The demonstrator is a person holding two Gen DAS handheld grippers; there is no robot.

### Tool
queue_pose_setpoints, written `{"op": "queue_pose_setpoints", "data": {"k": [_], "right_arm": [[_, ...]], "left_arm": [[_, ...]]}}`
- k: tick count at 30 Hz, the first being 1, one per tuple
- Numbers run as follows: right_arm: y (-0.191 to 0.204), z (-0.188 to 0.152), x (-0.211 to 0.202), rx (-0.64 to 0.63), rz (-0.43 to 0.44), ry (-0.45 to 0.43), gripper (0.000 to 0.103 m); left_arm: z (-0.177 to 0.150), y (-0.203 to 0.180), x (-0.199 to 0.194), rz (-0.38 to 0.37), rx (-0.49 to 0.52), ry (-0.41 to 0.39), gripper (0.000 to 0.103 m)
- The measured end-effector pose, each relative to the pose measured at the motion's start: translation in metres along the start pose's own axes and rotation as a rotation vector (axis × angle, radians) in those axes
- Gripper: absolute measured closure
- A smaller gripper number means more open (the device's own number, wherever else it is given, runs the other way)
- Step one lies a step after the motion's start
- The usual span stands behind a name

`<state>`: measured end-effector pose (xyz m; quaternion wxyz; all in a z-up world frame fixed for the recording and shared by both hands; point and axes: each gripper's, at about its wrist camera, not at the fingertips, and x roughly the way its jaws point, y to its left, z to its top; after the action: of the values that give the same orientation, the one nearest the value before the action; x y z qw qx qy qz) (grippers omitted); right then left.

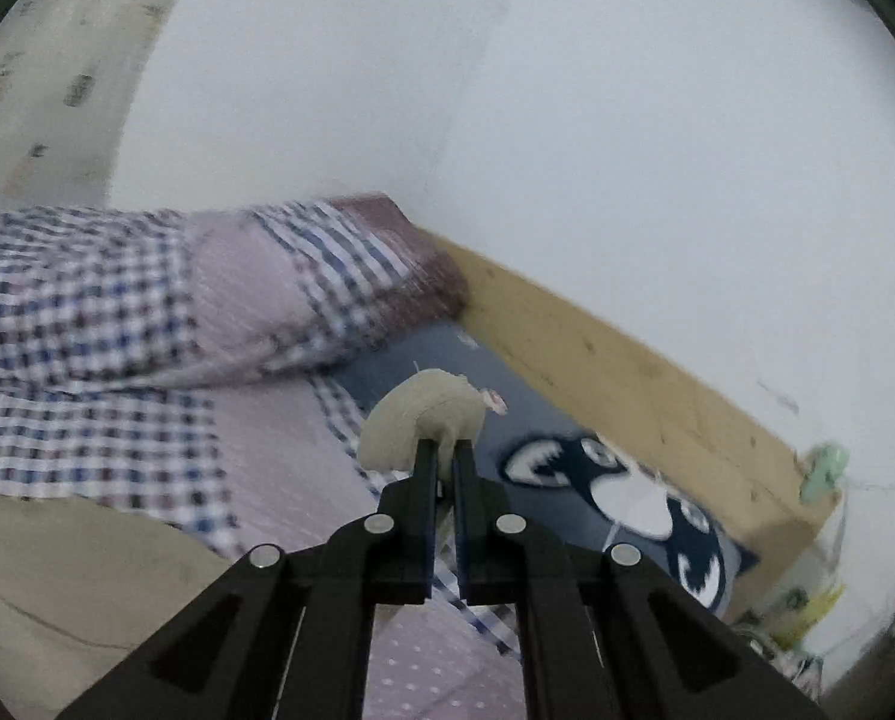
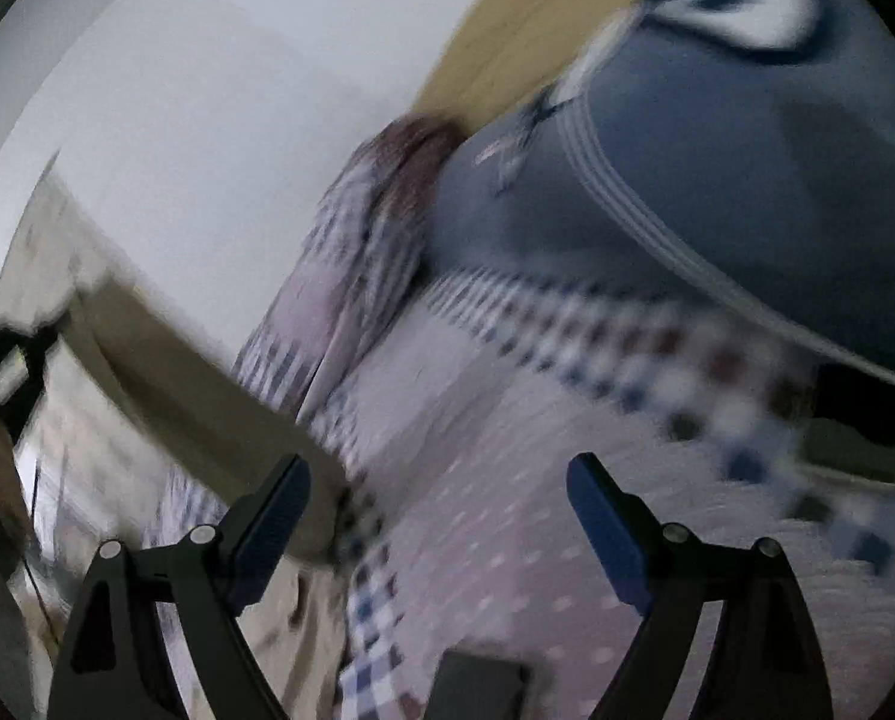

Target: Fold clothes

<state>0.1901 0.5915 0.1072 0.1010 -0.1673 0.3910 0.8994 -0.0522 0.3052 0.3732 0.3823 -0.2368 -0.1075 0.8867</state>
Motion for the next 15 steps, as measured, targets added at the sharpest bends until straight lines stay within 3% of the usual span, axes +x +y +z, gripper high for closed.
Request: {"op": "queue_pose_setpoints", "data": {"k": [5,8,15], "right_arm": [[0.065,-0.034,0.041,-0.253,0.010,0.104,0.013],[0.090,-0.056,0.059,-0.344,0.016,0.148,0.013],[0.138,-0.098,0.103,-0.505,0.031,0.233,0.013]], "left_arm": [[0.032,0.065,-0.068,0.119,-0.048,-0.104,0.100],[0.037,0.115,-0.098,0.198,-0.097,-0.137,0.100],[-0.004,0.243,-0.137,0.334,-0.294,-0.133,0.100]]}}
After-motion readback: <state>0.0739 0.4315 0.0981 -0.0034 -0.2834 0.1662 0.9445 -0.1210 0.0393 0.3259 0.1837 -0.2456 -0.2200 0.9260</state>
